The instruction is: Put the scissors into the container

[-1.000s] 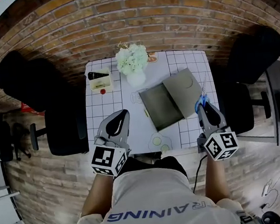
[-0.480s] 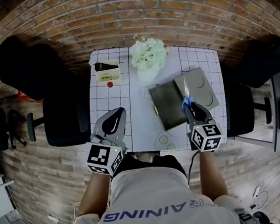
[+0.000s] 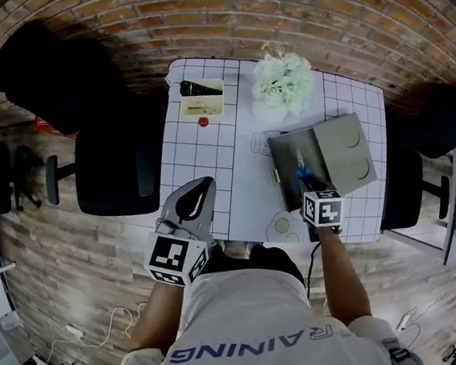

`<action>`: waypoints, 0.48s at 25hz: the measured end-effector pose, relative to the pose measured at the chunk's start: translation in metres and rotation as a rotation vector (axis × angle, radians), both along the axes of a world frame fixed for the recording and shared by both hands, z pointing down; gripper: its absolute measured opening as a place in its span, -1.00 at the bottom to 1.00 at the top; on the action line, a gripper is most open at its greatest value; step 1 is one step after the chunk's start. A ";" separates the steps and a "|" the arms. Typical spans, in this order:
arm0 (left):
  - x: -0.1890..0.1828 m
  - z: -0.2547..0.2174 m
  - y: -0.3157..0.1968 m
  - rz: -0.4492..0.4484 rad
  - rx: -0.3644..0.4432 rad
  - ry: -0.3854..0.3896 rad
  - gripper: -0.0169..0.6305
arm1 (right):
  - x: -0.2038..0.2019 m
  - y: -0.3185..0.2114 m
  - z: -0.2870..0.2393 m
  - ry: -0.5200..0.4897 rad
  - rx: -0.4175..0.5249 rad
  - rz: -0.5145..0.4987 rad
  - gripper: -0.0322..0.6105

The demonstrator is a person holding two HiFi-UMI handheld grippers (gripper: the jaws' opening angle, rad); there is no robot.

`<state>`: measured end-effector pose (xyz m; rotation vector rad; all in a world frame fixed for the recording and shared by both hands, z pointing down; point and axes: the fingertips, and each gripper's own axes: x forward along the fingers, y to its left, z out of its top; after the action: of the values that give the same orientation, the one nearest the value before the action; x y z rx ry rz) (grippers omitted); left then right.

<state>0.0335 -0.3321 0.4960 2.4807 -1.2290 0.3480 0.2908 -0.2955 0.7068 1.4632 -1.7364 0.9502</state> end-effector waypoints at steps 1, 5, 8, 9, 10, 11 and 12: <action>-0.003 0.002 0.000 -0.003 -0.005 0.001 -0.95 | -0.001 0.001 0.007 0.007 -0.024 0.003 -0.58; -0.007 0.009 0.005 -0.005 -0.024 0.014 -0.95 | -0.004 -0.001 0.025 0.036 -0.094 -0.001 -0.58; -0.009 0.013 0.008 -0.004 -0.039 0.023 -0.95 | -0.003 -0.002 0.032 0.068 -0.129 -0.003 -0.58; -0.010 0.013 0.008 -0.003 -0.042 0.025 -0.95 | -0.003 -0.003 0.033 0.075 -0.138 -0.002 -0.58; -0.011 0.013 0.007 -0.001 -0.042 0.026 -0.95 | -0.002 -0.004 0.034 0.080 -0.145 0.000 -0.57; -0.011 0.012 0.006 0.000 -0.040 0.028 -0.95 | -0.002 -0.006 0.034 0.084 -0.151 0.002 -0.57; -0.012 0.011 0.004 0.002 -0.037 0.031 -0.95 | -0.001 -0.006 0.034 0.088 -0.154 0.006 -0.57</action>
<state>0.0217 -0.3279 0.5070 2.4468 -1.1979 0.3287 0.2902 -0.3019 0.7411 1.3904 -1.5611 0.9849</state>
